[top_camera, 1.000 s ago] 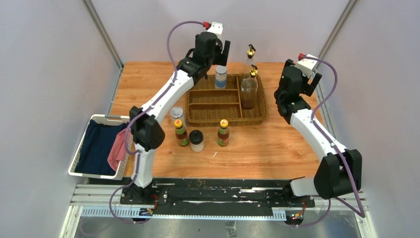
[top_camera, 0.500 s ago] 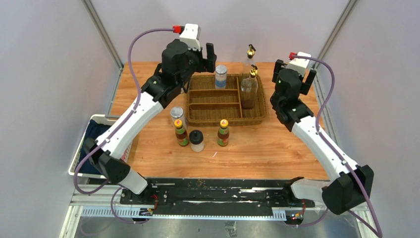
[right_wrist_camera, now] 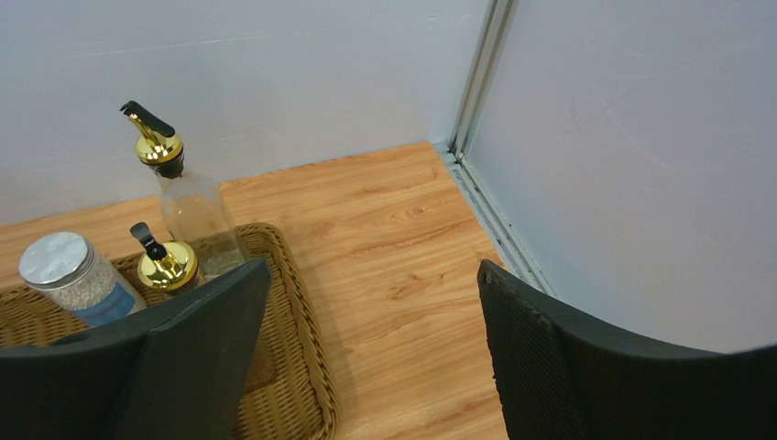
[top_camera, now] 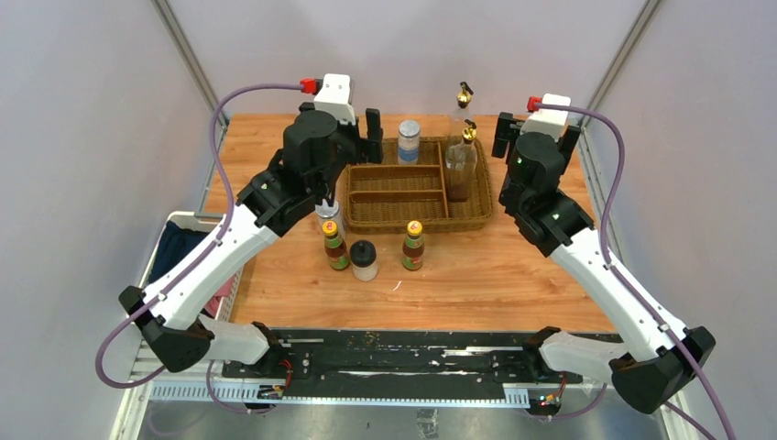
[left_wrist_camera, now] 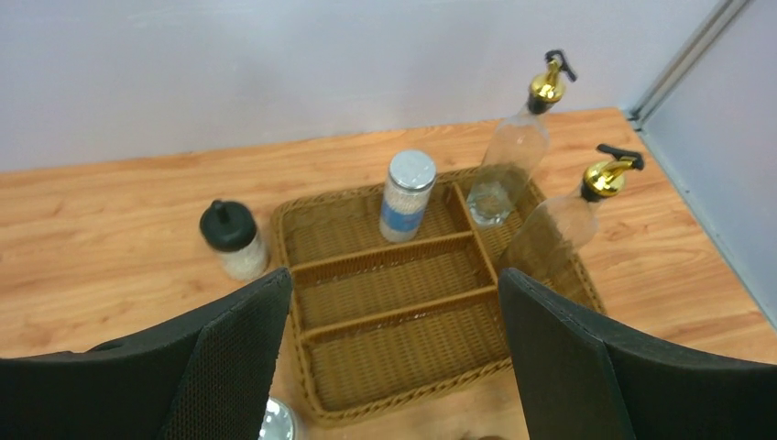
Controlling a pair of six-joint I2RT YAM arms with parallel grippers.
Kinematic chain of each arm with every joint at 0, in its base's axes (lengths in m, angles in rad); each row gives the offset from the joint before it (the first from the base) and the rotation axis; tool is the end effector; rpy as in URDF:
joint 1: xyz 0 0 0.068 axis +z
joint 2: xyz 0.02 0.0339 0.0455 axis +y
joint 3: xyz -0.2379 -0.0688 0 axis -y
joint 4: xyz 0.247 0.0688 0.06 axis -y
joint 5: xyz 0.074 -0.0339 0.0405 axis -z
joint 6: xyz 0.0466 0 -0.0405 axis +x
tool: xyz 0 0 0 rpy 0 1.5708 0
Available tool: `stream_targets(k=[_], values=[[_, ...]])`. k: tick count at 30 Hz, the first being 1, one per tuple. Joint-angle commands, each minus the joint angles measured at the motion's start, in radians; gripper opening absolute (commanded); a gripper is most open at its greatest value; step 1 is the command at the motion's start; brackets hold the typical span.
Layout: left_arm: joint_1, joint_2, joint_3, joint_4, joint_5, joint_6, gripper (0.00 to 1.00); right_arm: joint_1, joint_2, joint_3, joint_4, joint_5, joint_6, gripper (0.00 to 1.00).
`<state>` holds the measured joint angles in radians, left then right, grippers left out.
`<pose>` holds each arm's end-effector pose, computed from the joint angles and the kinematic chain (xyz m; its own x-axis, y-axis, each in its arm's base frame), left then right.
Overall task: Organize the condiment bottles
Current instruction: Pick up the bottle from the center of the board.
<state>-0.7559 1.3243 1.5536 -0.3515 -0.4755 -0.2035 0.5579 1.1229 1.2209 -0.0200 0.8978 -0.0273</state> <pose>0.2354 -0.1926 0.4447 -0.1433 -0.1118 -0.9833 0.2555 0.9557 -0.1459 0.2396 0.1065 0.4198 0.0570 0.0155 -0.9983 0.3331 0.9423 0.0337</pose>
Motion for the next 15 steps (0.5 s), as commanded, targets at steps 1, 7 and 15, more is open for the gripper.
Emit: stream_targets(k=[1, 7, 15], values=[[-0.02, -0.028, -0.007, -0.121, -0.137, -0.044, 0.89, 0.034, -0.028, 0.027, -0.062, 0.009, -0.014, 0.87], [-0.022, 0.02, 0.049, -0.304, -0.25, -0.1, 0.89, 0.047, -0.037, 0.023, -0.083, -0.002, -0.008, 0.87], [-0.022, 0.089, 0.136, -0.534, -0.28, -0.148, 0.88, 0.048, -0.031, 0.03, -0.138, -0.008, -0.009, 0.88]])
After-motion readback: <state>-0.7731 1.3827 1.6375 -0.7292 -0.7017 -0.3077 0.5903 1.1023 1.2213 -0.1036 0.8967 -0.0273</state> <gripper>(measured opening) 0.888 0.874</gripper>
